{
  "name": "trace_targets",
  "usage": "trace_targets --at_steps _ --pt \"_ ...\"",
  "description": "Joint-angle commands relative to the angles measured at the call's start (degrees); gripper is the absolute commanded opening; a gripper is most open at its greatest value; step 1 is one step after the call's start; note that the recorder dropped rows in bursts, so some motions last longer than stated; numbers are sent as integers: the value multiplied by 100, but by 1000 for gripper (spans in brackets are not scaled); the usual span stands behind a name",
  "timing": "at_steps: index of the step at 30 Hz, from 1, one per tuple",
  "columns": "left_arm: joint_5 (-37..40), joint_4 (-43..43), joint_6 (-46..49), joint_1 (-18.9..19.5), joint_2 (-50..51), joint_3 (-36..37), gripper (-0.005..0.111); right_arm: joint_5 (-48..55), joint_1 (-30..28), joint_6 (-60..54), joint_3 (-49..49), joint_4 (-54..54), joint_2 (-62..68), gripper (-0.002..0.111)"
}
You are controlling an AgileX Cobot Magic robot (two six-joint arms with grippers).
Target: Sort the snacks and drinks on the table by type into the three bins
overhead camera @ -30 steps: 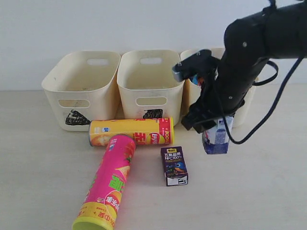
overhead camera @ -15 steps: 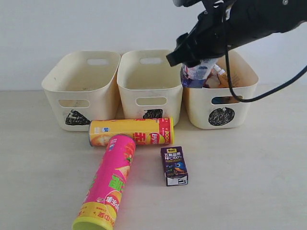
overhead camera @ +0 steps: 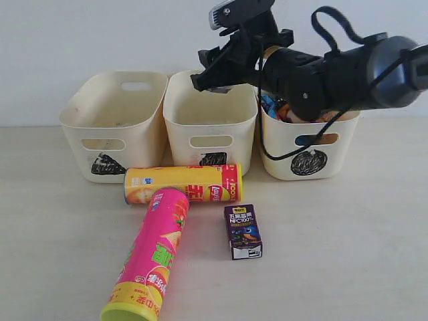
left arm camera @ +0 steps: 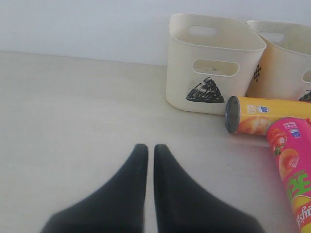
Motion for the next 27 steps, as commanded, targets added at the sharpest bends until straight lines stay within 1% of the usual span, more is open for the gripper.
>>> trace_targets --at_steps 1,3,4,5,7,8,10,11,12,16,19,21,23,27 --pt "-72 -27 -20 8 -22 -19 4 -340 -6 -80 -637 226 570 0" --pt "-72 -27 -20 8 -22 -19 4 -297 -6 -80 -713 405 720 0" --pt "-72 -27 -20 8 -22 -19 4 -297 -6 -91 -726 405 782 6" --pt "-72 -27 -20 8 -22 -19 4 -297 -6 -123 -726 405 814 15" --pt "-72 -27 -20 8 -22 -19 4 -280 -6 -143 -726 405 889 42" --pt "-72 -27 -20 8 -22 -19 4 -292 -6 -189 -726 405 917 51" --pt "-72 -27 -20 8 -22 -19 4 -292 -6 -335 -726 405 931 72" --pt "-72 -27 -20 8 -22 -19 4 -292 -6 -361 -726 405 931 79" --pt "-72 -27 -20 8 -22 -19 4 -292 -6 -361 -726 405 931 84" --pt "-72 -27 -20 8 -22 -19 4 40 -6 -374 -726 707 797 84" --pt "-72 -27 -20 8 -22 -19 4 660 -6 -401 -726 921 558 83" --pt "-72 -27 -20 8 -22 -19 4 1154 -6 -429 -726 946 315 79" --pt "-72 -27 -20 8 -22 -19 4 1675 -6 -443 -726 946 51 70" --pt "-72 -27 -20 8 -22 -19 4 2739 -6 -443 -726 933 -427 41"
